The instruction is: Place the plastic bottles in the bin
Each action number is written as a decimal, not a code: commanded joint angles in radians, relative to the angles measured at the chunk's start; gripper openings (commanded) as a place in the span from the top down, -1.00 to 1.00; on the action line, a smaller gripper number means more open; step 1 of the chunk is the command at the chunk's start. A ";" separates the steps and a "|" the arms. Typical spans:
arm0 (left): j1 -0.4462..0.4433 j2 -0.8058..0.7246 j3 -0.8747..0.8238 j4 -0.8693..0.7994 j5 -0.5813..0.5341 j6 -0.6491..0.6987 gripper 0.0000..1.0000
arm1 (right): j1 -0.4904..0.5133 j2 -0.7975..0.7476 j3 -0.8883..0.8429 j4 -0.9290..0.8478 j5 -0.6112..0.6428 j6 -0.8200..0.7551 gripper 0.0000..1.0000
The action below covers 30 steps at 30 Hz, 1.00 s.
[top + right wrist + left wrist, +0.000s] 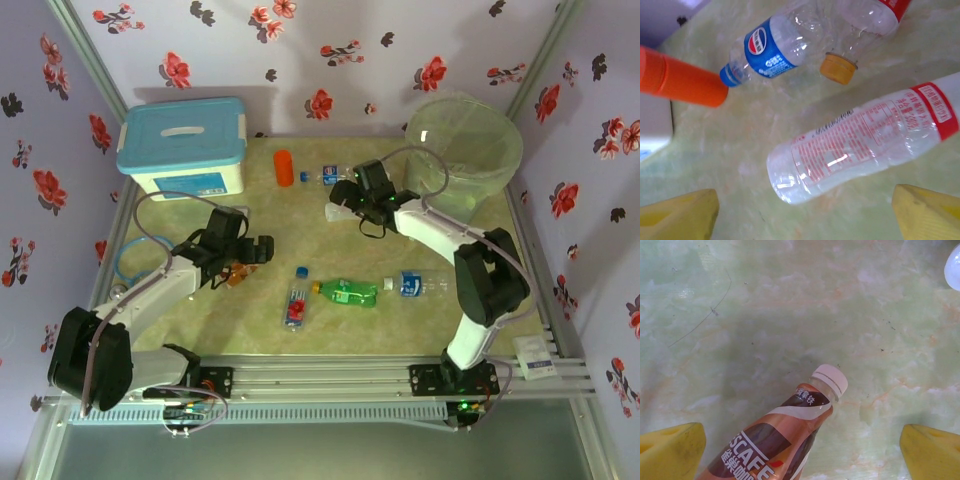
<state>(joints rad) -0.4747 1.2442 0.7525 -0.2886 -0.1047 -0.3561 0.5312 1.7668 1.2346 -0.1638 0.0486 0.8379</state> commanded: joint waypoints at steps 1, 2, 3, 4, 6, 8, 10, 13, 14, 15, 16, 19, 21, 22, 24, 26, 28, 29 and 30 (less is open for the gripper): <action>0.008 -0.017 -0.012 0.010 -0.024 0.033 -0.99 | 0.010 0.037 -0.017 0.130 0.053 0.098 -0.86; 0.009 -0.019 -0.017 0.013 -0.026 0.034 -0.99 | 0.009 0.049 -0.022 0.137 0.061 0.105 -0.87; 0.010 -0.022 -0.020 0.015 -0.027 0.034 -0.99 | 0.009 0.057 -0.024 0.141 0.073 0.104 -0.87; 0.009 -0.024 -0.024 0.017 -0.027 0.035 -0.99 | 0.009 0.067 -0.024 0.140 0.084 0.108 -0.88; 0.011 -0.026 -0.027 0.017 -0.027 0.037 -0.99 | 0.003 0.084 -0.026 0.141 0.089 0.124 -0.92; 0.012 -0.030 -0.030 0.016 -0.029 0.039 -0.99 | -0.002 0.102 -0.031 0.152 0.097 0.138 -0.92; 0.013 -0.035 -0.031 0.015 -0.029 0.040 -0.99 | -0.008 0.120 -0.029 0.149 0.097 0.152 -0.93; 0.015 -0.042 -0.033 0.012 -0.029 0.042 -0.99 | -0.014 0.132 -0.041 0.152 0.111 0.169 -0.93; 0.016 -0.044 -0.034 0.014 -0.031 0.040 -0.99 | -0.017 0.137 -0.046 0.155 0.115 0.174 -0.94; 0.016 -0.045 -0.036 0.016 -0.029 0.040 -0.99 | -0.020 0.141 -0.050 0.158 0.117 0.176 -0.94; 0.016 -0.045 -0.036 0.017 -0.030 0.039 -0.99 | -0.023 0.147 -0.052 0.160 0.120 0.179 -0.94; 0.016 -0.041 -0.035 0.021 -0.029 0.034 -0.99 | -0.026 0.167 -0.044 0.155 0.133 0.179 -0.94; 0.016 -0.037 -0.034 0.022 -0.029 0.032 -0.99 | -0.026 0.191 -0.032 0.153 0.137 0.179 -0.94; 0.016 -0.033 -0.031 0.022 -0.029 0.031 -0.99 | -0.025 0.202 -0.027 0.155 0.138 0.178 -0.94; 0.016 -0.030 -0.027 0.019 -0.028 0.031 -0.99 | -0.023 0.222 -0.021 0.162 0.147 0.169 -0.94; 0.016 -0.034 -0.025 0.015 -0.029 0.031 -0.99 | -0.023 0.241 -0.017 0.164 0.148 0.167 -0.93; 0.016 -0.037 -0.025 0.013 -0.029 0.032 -0.99 | -0.023 0.252 -0.020 0.170 0.142 0.166 -0.91; 0.016 -0.039 -0.025 0.011 -0.029 0.032 -0.99 | -0.023 0.253 -0.025 0.179 0.135 0.164 -0.89; 0.015 -0.041 -0.025 0.009 -0.029 0.032 -0.99 | -0.022 0.252 -0.032 0.191 0.127 0.160 -0.88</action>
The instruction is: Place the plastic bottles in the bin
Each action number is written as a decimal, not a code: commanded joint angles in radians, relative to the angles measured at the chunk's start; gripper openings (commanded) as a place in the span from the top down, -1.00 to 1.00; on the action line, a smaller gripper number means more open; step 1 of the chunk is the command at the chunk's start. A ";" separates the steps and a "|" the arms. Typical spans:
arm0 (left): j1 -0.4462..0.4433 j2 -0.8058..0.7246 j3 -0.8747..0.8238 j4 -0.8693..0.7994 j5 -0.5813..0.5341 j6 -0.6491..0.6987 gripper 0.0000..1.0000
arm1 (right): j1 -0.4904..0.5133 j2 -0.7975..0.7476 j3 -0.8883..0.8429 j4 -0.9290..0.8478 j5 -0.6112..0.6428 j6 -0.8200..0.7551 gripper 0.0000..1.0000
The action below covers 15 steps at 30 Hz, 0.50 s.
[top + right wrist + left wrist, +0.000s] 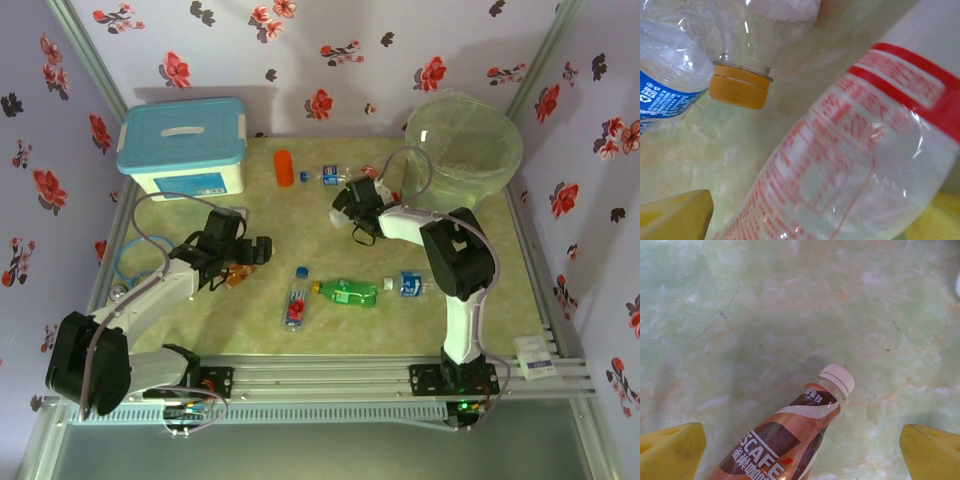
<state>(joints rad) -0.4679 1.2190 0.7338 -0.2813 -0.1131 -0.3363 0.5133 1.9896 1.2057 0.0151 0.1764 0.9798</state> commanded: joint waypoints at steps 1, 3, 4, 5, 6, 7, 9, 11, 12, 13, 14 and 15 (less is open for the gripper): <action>0.009 -0.016 -0.005 0.000 -0.020 0.011 -0.99 | -0.003 0.024 -0.011 0.023 -0.003 0.012 -0.86; 0.009 -0.014 -0.005 0.000 -0.020 0.011 -0.99 | 0.001 0.009 -0.026 0.047 -0.008 -0.007 -0.80; 0.009 -0.014 -0.005 0.002 -0.020 0.010 -0.99 | 0.003 0.002 -0.031 0.049 -0.010 -0.016 -0.77; 0.009 -0.012 -0.005 0.003 -0.020 0.008 -0.99 | 0.005 -0.004 -0.035 0.049 -0.009 -0.027 -0.73; 0.009 -0.010 -0.005 0.004 -0.020 0.007 -0.99 | 0.007 -0.011 -0.039 0.053 -0.012 -0.038 -0.69; 0.009 -0.009 -0.004 0.006 -0.021 0.006 -0.99 | 0.007 -0.016 -0.045 0.060 -0.012 -0.044 -0.64; 0.009 -0.004 -0.002 0.007 -0.022 0.005 -0.99 | 0.008 -0.026 -0.066 0.084 -0.011 -0.054 -0.49; 0.009 -0.001 0.001 0.007 -0.020 0.005 -0.99 | 0.008 -0.033 -0.080 0.098 -0.011 -0.062 -0.40; 0.009 -0.001 0.001 0.005 -0.019 0.005 -0.99 | 0.008 -0.035 -0.084 0.100 -0.014 -0.069 -0.36; 0.009 -0.001 0.002 0.005 -0.019 0.005 -0.99 | 0.008 -0.037 -0.086 0.100 -0.015 -0.074 -0.32; 0.009 -0.003 0.003 0.002 -0.019 0.006 -0.99 | 0.008 -0.041 -0.088 0.096 -0.015 -0.080 -0.31; 0.009 -0.005 0.003 0.000 -0.020 0.008 -0.99 | 0.009 -0.047 -0.093 0.093 -0.016 -0.085 -0.30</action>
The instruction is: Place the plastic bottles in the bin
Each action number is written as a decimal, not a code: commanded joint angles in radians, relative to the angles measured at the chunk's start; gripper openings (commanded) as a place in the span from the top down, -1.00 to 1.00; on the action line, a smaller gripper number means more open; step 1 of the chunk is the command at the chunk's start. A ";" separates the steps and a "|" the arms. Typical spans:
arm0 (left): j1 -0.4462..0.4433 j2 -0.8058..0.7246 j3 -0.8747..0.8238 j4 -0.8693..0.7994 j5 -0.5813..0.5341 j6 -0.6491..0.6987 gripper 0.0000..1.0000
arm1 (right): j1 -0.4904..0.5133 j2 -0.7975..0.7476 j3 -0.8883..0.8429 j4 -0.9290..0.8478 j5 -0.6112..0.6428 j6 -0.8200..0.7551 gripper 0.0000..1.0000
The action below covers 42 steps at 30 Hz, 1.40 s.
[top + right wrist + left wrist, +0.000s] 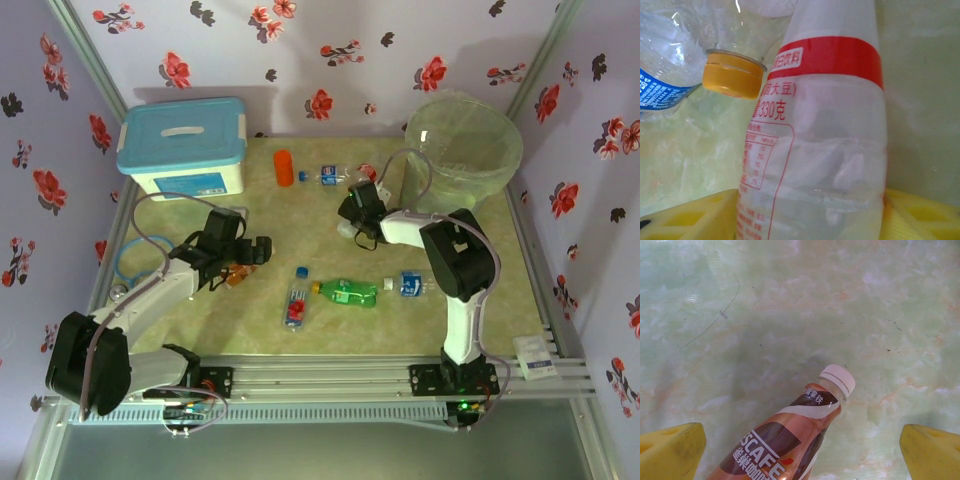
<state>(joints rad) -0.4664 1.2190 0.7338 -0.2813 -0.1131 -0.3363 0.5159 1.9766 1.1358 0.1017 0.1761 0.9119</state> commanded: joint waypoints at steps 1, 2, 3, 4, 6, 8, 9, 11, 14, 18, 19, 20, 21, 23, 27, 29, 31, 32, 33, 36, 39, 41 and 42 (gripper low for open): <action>0.008 -0.004 0.003 -0.002 -0.021 0.008 -0.99 | 0.007 -0.039 -0.027 0.005 -0.016 -0.023 -0.29; 0.008 -0.006 0.004 -0.005 -0.021 0.010 -0.99 | 0.009 -0.051 -0.033 -0.001 -0.017 -0.033 -0.29; 0.007 -0.009 0.004 -0.007 -0.019 0.011 -0.99 | 0.013 -0.065 -0.039 -0.008 -0.013 -0.046 -0.28; 0.008 -0.010 0.004 -0.009 -0.019 0.012 -0.99 | 0.019 -0.077 -0.042 -0.017 -0.006 -0.059 -0.27; 0.008 -0.009 0.004 -0.010 -0.020 0.013 -0.99 | 0.029 -0.110 -0.044 -0.049 0.001 -0.090 -0.27; 0.009 -0.004 0.006 -0.011 -0.020 0.013 -0.99 | 0.037 -0.140 -0.048 -0.078 0.009 -0.116 -0.25; 0.007 -0.001 0.007 -0.009 -0.020 0.013 -0.99 | 0.041 -0.160 -0.051 -0.089 0.016 -0.130 -0.25; 0.008 0.006 0.012 -0.004 -0.019 0.011 -0.99 | 0.052 -0.198 -0.054 -0.103 0.033 -0.162 -0.25; 0.008 0.025 0.015 0.005 -0.017 0.006 -0.99 | 0.071 -0.254 -0.044 -0.139 0.044 -0.218 -0.18; 0.008 0.042 0.017 0.016 -0.011 0.001 -0.99 | 0.106 -0.328 -0.004 -0.203 0.055 -0.284 -0.17; 0.008 0.045 0.018 0.017 -0.010 0.000 -0.99 | 0.111 -0.346 0.013 -0.231 0.057 -0.299 -0.17; 0.008 0.047 0.019 0.016 -0.009 0.001 -0.99 | 0.117 -0.372 0.030 -0.255 0.063 -0.318 -0.16; 0.008 0.048 0.018 0.017 -0.008 0.000 -0.99 | 0.120 -0.391 0.042 -0.269 0.071 -0.335 -0.15; 0.008 0.045 0.017 0.016 -0.007 0.000 -0.99 | 0.126 -0.446 0.073 -0.304 0.100 -0.392 -0.15; 0.008 0.045 0.011 0.025 -0.008 0.000 -0.99 | 0.142 -0.539 0.162 -0.364 0.208 -0.578 -0.14; 0.008 0.048 0.010 0.028 -0.007 -0.003 -0.99 | 0.138 -0.567 0.228 -0.409 0.241 -0.664 -0.12; 0.008 0.050 0.010 0.028 -0.005 -0.004 -0.99 | 0.120 -0.583 0.300 -0.459 0.252 -0.725 -0.13; 0.008 0.050 0.010 0.028 -0.005 -0.005 -0.99 | 0.103 -0.585 0.343 -0.493 0.249 -0.751 -0.12; 0.008 0.049 0.011 0.028 -0.005 -0.006 -0.99 | 0.079 -0.585 0.379 -0.532 0.244 -0.759 -0.12; 0.008 0.043 0.010 0.028 -0.005 -0.007 -0.99 | -0.037 -0.561 0.514 -0.671 0.165 -0.776 -0.11; 0.008 0.038 0.010 0.025 -0.005 -0.013 -0.99 | -0.145 -0.534 0.596 -0.730 0.129 -0.814 -0.05; 0.007 0.037 0.008 0.028 -0.005 -0.016 -0.99 | -0.229 -0.516 0.624 -0.735 0.112 -0.826 0.03; 0.008 0.037 0.008 0.029 -0.005 -0.016 -0.99 | -0.269 -0.502 0.643 -0.748 0.097 -0.820 0.05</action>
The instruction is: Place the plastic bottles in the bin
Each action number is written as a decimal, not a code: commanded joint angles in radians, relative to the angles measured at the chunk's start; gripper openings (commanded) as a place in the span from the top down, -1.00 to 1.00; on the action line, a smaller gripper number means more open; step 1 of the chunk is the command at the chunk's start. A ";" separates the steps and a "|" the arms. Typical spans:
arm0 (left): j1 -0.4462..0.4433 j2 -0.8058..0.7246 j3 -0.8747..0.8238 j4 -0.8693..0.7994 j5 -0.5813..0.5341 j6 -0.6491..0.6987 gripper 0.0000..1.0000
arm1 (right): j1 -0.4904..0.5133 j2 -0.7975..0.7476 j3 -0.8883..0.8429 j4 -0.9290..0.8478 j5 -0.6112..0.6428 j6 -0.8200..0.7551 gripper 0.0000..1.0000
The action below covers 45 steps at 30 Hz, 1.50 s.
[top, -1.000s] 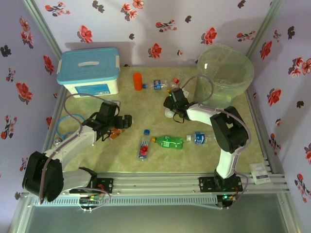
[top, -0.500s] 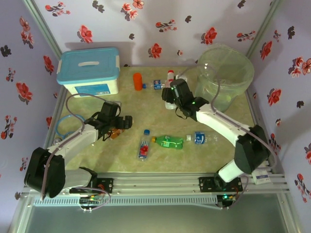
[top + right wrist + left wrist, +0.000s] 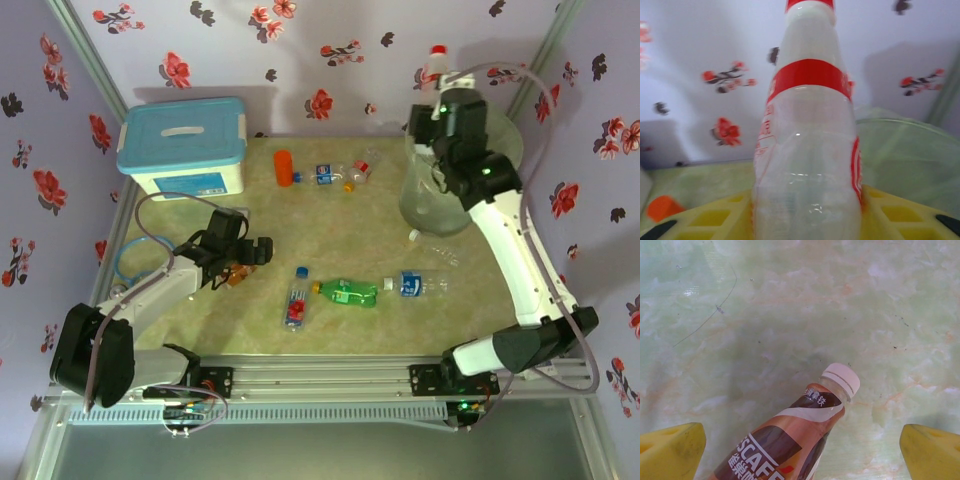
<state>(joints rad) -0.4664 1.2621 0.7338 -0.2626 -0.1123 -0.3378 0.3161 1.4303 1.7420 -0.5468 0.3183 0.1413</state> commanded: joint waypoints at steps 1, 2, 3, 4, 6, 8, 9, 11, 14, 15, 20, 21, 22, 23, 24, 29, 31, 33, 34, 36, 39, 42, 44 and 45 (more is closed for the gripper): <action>0.008 -0.004 0.010 0.010 -0.006 -0.015 -0.99 | -0.115 0.063 0.060 -0.116 -0.064 -0.037 0.06; 0.008 -0.004 0.012 0.005 -0.006 -0.015 -0.99 | -0.160 0.080 0.084 -0.135 -0.093 -0.019 0.06; 0.007 -0.005 0.013 0.004 -0.006 -0.016 -0.99 | -0.197 0.097 0.104 -0.155 -0.128 -0.002 0.06; 0.008 -0.006 0.012 0.003 -0.006 -0.016 -0.99 | -0.235 0.113 0.122 -0.172 -0.161 0.013 0.07; 0.007 -0.007 0.009 0.006 -0.006 -0.019 -0.99 | -0.292 0.151 0.142 -0.191 -0.221 0.040 0.06; 0.007 -0.004 0.012 0.006 -0.006 -0.022 -0.99 | -0.336 0.193 0.176 -0.233 -0.288 0.064 0.06; 0.008 -0.001 0.014 0.005 -0.006 -0.023 -0.99 | -0.349 0.208 0.186 -0.252 -0.310 0.073 0.06; 0.008 0.005 0.017 0.003 -0.006 -0.022 -0.99 | -0.371 0.236 0.194 -0.261 -0.350 0.087 0.06; 0.008 0.014 0.021 0.007 -0.005 -0.025 -0.99 | -0.408 0.282 0.219 -0.275 -0.404 0.124 0.06; 0.007 0.017 0.021 0.011 -0.004 -0.026 -0.99 | -0.417 0.299 0.233 -0.289 -0.417 0.133 0.06; 0.007 0.032 0.024 0.011 0.000 -0.026 -0.99 | -0.428 0.372 0.290 -0.340 -0.371 0.130 -0.12; 0.007 0.033 0.024 0.012 0.000 -0.026 -0.99 | -0.428 0.378 0.297 -0.352 -0.358 0.126 -0.27; 0.007 0.033 0.023 0.012 -0.001 -0.026 -0.99 | -0.427 0.382 0.301 -0.363 -0.341 0.119 -0.41; 0.008 0.035 0.023 0.013 0.000 -0.025 -0.99 | -0.427 0.381 0.304 -0.369 -0.329 0.111 -0.49; 0.008 0.036 0.022 0.013 0.000 -0.026 -0.99 | -0.426 0.377 0.299 -0.370 -0.320 0.108 -0.52; 0.008 0.059 0.040 0.014 0.003 -0.021 -0.99 | -0.422 0.350 0.282 -0.366 -0.273 0.084 -0.53; 0.007 0.069 0.048 0.015 0.007 -0.020 -0.99 | -0.420 0.346 0.272 -0.357 -0.266 0.077 -0.48; 0.008 0.076 0.054 0.019 0.010 -0.019 -0.99 | -0.420 0.355 0.276 -0.356 -0.265 0.067 -0.40; 0.007 0.080 0.058 0.019 0.012 -0.018 -0.99 | -0.420 0.365 0.280 -0.357 -0.270 0.061 -0.35; 0.008 0.086 0.063 0.020 0.014 -0.017 -0.99 | -0.417 0.385 0.289 -0.355 -0.279 0.053 -0.24; 0.008 0.088 0.066 0.017 0.015 -0.018 -0.99 | -0.404 0.413 0.290 -0.314 -0.269 0.042 -0.03; 0.007 0.090 0.068 0.014 0.015 -0.017 -0.99 | -0.393 0.451 0.304 -0.280 -0.276 0.043 0.14; 0.008 0.091 0.070 0.011 0.015 -0.018 -0.99 | -0.382 0.485 0.336 -0.296 -0.282 0.044 0.17; 0.008 0.092 0.070 0.011 0.016 -0.018 -0.99 | -0.375 0.493 0.345 -0.304 -0.279 0.042 0.16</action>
<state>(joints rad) -0.4664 1.3453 0.7773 -0.2550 -0.1040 -0.3489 -0.0784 1.8870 2.0407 -0.8650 0.0299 0.1921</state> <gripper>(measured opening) 0.995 0.419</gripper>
